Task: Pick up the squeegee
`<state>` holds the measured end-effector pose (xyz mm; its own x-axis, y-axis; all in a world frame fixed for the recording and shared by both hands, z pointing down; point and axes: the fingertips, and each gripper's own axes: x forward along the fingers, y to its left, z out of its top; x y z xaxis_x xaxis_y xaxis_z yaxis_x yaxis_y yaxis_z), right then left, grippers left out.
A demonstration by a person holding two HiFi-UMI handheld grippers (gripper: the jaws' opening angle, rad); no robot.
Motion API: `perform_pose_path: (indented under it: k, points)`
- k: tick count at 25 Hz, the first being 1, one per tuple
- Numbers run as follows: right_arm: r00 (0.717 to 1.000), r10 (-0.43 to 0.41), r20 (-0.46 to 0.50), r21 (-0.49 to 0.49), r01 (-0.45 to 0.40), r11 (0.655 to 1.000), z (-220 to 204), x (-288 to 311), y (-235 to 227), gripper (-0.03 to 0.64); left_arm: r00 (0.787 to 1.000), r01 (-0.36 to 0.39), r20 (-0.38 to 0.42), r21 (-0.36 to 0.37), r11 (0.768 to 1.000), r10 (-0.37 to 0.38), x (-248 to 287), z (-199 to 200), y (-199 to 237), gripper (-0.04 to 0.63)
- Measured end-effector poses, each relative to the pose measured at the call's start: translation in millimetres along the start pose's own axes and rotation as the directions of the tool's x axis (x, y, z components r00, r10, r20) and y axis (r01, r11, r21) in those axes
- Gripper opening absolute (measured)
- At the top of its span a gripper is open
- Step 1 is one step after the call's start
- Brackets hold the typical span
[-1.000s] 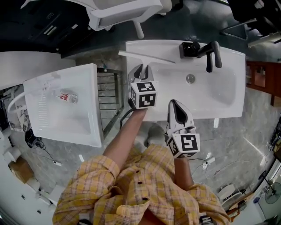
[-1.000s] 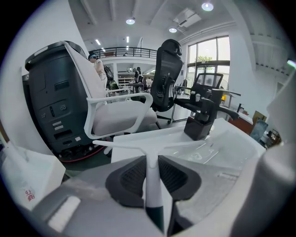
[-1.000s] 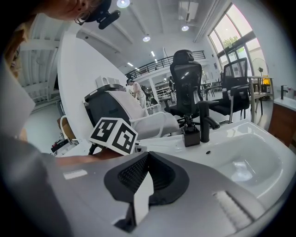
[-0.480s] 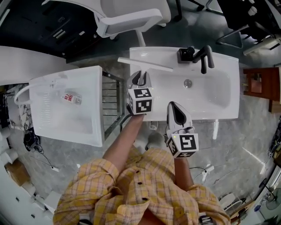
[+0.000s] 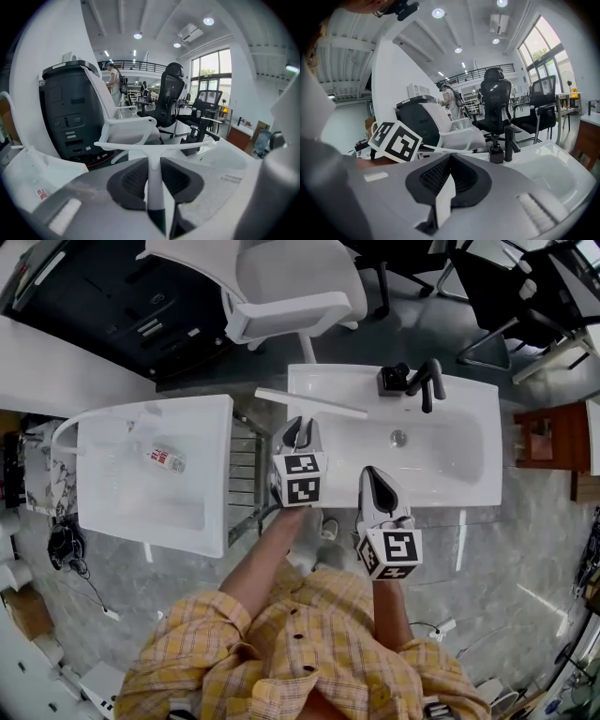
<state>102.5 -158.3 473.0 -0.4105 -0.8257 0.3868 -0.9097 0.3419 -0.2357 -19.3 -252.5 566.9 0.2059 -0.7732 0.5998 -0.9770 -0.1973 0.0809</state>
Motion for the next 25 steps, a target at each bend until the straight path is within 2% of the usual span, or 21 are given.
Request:
perform_pose_path:
  k: [8,25]
  points:
    - [0.999,0.017,0.047,-0.031,-0.015,0.999,11,-19,14,-0.002,0.998,0.003,0.061,0.019,1.000,-0.004,-42,11,-4,0.087]
    - [0.995,0.054,0.081,-0.094,-0.046,0.995,28,-61,27,-0.002,0.988,-0.016,0.152,0.022,1.000,0.012,-115,5,-18,0.087]
